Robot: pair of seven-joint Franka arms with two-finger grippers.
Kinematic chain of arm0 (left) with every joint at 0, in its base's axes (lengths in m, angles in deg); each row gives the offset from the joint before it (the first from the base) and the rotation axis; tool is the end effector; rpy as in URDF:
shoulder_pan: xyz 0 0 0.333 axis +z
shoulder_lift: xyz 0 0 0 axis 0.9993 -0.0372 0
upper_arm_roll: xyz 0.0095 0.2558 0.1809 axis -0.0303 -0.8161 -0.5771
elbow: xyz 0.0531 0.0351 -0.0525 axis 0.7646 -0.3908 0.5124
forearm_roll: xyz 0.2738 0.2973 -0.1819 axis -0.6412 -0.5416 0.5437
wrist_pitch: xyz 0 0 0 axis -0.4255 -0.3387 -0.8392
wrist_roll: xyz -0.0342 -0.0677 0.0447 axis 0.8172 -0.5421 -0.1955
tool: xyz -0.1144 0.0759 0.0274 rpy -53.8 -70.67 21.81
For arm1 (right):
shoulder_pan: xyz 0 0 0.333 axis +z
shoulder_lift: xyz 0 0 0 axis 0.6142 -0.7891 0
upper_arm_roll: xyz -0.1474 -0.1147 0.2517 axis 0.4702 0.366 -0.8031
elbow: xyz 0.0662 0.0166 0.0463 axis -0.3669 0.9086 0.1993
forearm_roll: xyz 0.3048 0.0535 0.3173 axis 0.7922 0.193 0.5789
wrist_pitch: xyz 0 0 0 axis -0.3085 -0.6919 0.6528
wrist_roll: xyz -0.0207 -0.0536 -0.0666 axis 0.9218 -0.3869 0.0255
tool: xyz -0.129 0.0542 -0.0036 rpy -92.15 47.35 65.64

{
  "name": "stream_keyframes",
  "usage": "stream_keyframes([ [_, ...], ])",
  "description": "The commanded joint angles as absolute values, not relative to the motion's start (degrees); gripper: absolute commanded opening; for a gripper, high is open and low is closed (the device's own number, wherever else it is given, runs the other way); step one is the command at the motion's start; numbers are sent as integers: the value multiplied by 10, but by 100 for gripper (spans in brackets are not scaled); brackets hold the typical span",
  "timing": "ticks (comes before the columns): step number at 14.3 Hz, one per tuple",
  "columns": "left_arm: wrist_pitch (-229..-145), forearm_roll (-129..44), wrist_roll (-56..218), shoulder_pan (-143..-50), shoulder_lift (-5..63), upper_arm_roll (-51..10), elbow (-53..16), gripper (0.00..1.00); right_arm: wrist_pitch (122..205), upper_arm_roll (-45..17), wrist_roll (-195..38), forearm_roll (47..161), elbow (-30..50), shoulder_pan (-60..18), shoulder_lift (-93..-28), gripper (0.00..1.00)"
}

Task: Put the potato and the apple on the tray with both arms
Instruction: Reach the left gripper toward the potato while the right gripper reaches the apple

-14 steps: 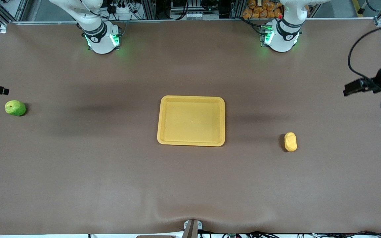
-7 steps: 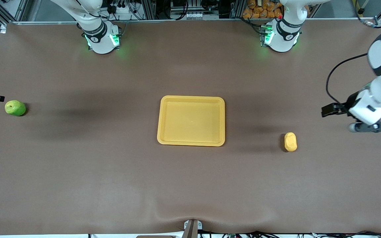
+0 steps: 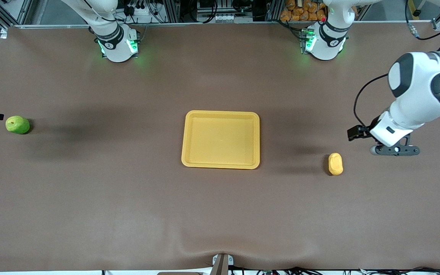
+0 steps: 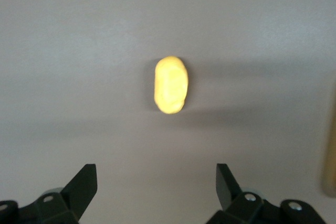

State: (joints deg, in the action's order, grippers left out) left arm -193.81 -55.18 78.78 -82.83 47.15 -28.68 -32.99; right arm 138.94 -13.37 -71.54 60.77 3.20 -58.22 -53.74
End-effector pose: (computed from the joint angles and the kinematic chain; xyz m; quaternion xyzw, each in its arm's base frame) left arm 0.6254 -0.0508 0.3348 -0.9995 0.0254 -0.0145 0.0145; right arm 0.5770 -0.2999 0.3854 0.9783 -0.1157 -0.1711 0.0170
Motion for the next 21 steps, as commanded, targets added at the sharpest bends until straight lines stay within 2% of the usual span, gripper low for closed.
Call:
stream_keyframes([
  [1,-1970,-545,791,-824,480,-284,-352,100,1413,-143,-706,599,62,-600,-529,100],
  [6,-2013,-544,805,-823,432,-285,-350,100,1476,-143,-687,582,99,-622,-545,100],
  [11,-2064,-545,805,-822,379,-289,-336,100,1535,-143,-642,582,99,-650,-584,100],
  [21,-2105,-552,804,-815,287,-294,-310,100,1651,-143,-578,579,97,-697,-665,100],
])
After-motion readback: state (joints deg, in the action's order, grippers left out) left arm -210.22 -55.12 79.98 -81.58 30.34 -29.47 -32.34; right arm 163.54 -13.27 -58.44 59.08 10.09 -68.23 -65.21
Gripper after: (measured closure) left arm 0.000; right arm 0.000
